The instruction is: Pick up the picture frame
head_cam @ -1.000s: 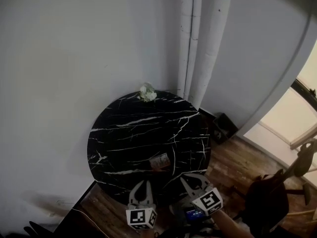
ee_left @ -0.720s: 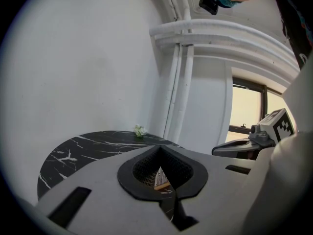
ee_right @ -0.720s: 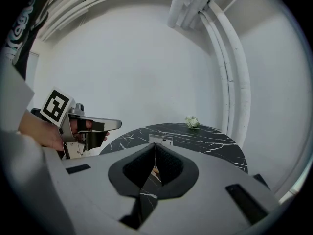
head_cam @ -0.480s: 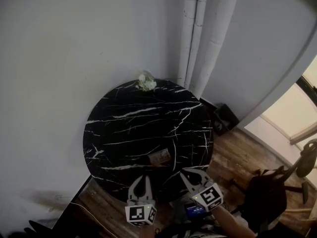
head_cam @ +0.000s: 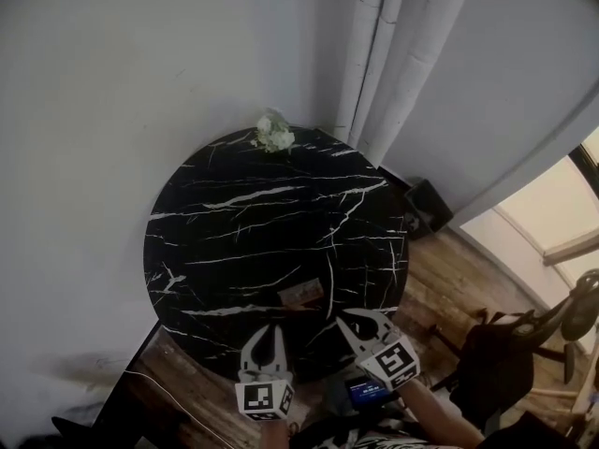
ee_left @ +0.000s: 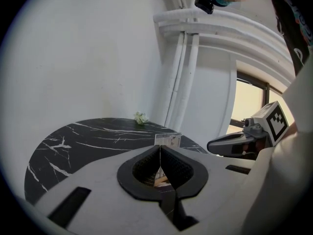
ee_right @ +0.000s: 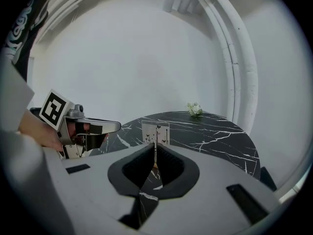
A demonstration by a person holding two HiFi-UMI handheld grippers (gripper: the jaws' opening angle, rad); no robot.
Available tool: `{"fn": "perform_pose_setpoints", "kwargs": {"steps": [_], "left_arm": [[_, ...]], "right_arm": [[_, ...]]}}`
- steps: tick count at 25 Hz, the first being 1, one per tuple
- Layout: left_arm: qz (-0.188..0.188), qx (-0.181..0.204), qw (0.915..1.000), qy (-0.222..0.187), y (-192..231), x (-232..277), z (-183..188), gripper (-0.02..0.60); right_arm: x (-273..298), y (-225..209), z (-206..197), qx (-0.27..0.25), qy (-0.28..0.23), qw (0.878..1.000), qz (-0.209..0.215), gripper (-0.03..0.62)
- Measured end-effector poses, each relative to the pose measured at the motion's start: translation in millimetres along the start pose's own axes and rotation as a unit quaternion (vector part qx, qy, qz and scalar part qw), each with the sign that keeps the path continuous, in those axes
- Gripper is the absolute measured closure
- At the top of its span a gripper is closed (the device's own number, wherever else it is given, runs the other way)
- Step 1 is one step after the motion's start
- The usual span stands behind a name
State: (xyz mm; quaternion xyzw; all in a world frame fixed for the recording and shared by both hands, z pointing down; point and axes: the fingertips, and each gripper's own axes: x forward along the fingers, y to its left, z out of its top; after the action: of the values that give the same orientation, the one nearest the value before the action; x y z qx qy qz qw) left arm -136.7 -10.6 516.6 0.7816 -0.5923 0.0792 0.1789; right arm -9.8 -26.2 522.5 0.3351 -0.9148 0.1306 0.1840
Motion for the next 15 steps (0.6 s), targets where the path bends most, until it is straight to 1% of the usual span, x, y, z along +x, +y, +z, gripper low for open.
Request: {"fn": "perform_pose_setpoints", "kwargs": {"steps": [4, 10, 11, 13, 15], "left_arm": [[-0.008, 0.001, 0.9998, 0.02, 3, 11, -14, 0.568], [-0.015, 0.008, 0.9986, 0.05, 9, 31, -34, 0.559], [-0.017, 0.009, 0.9982, 0.057, 10, 35, -37, 0.542], [-0.022, 0.014, 0.997, 0.073, 11, 42, -44, 0.479], [-0.026, 0.017, 0.9959, 0.084, 11, 47, -52, 0.452]], "right_arm": [[10, -5, -10, 0.002, 0.02, 1.0, 0.005, 0.574], [29, -10, -21, 0.012, 0.037, 0.999, 0.016, 0.574], [32, -11, -23, 0.013, 0.04, 0.999, 0.019, 0.572], [38, -12, -28, 0.014, 0.049, 0.998, 0.024, 0.572], [43, -14, -33, 0.016, 0.057, 0.998, 0.028, 0.571]]}}
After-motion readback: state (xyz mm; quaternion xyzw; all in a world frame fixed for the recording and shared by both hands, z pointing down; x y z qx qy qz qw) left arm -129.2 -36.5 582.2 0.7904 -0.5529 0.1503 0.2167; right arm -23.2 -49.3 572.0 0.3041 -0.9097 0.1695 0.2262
